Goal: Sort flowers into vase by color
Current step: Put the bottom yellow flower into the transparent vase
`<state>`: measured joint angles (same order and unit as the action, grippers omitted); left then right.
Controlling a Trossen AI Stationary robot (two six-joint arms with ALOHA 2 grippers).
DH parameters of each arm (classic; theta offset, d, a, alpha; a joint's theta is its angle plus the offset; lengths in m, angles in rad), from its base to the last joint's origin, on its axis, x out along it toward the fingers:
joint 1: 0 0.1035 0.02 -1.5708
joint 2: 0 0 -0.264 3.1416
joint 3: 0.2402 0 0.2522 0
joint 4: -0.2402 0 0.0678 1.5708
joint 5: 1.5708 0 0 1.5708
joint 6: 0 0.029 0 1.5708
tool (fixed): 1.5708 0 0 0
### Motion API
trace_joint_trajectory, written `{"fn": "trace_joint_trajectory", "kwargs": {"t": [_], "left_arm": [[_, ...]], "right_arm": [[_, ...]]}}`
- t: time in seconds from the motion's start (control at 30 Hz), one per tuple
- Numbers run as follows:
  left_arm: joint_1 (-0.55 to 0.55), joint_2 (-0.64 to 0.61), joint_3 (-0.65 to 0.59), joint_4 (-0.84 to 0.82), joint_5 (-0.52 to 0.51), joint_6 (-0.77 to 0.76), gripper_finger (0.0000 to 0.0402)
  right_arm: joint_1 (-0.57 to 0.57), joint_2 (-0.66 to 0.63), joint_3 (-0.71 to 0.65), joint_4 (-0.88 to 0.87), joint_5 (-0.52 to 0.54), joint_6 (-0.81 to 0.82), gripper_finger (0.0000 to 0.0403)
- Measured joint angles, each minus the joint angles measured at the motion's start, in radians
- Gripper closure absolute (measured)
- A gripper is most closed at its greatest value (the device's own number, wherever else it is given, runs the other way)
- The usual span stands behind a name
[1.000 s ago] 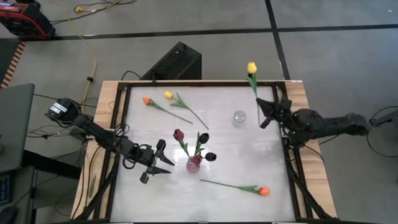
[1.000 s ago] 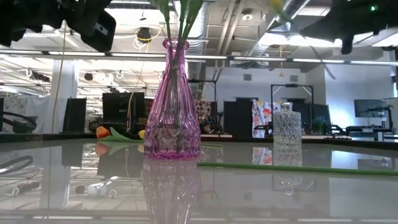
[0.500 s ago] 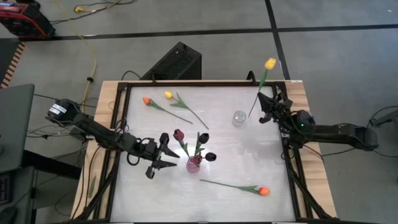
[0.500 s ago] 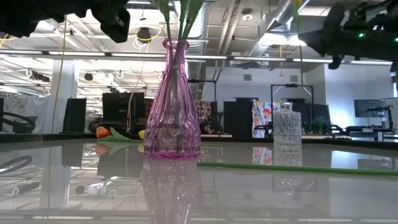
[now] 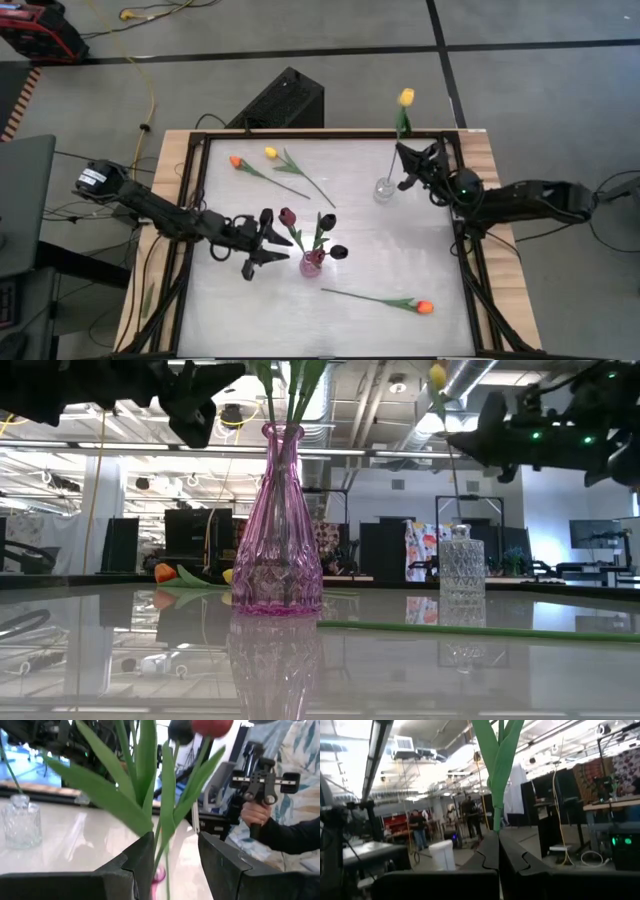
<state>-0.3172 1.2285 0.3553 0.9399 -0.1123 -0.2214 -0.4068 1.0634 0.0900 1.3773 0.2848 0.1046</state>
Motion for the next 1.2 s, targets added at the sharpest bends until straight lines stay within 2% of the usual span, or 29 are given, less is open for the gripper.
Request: {"fn": "trace_joint_trajectory", "kwargs": {"t": [0.33, 0.6, 0.8, 0.9, 1.1, 1.2], "left_arm": [[0.000, 0.000, 0.000, -0.082, 0.031, -0.005, 0.0260], [-0.001, 0.000, 0.000, -0.137, 0.082, -0.008, 0.0260], [-0.002, 0.000, 0.000, -0.173, 0.081, -0.011, 0.0260], [-0.003, 0.000, 0.000, -0.179, 0.086, -0.019, 0.0260], [-0.002, 0.000, 0.000, -0.188, 0.128, -0.036, 0.0260], [-0.007, 0.000, 0.000, -0.192, 0.134, -0.049, 0.0260]], "right_arm": [[0.003, 0.133, 0.005, 0.041, 0.000, -0.017, 0.0384], [0.095, 0.142, 0.004, -0.027, 0.001, -0.130, 0.0360], [0.154, 0.075, 0.004, -0.189, 0.083, -0.124, 0.0342], [0.158, 0.018, 0.005, -0.294, 0.090, -0.094, 0.0325], [0.158, -0.114, 0.006, -0.493, 0.110, -0.030, 0.0261], [0.164, -0.182, 0.036, -0.666, 0.110, 0.017, 0.0225]]}}
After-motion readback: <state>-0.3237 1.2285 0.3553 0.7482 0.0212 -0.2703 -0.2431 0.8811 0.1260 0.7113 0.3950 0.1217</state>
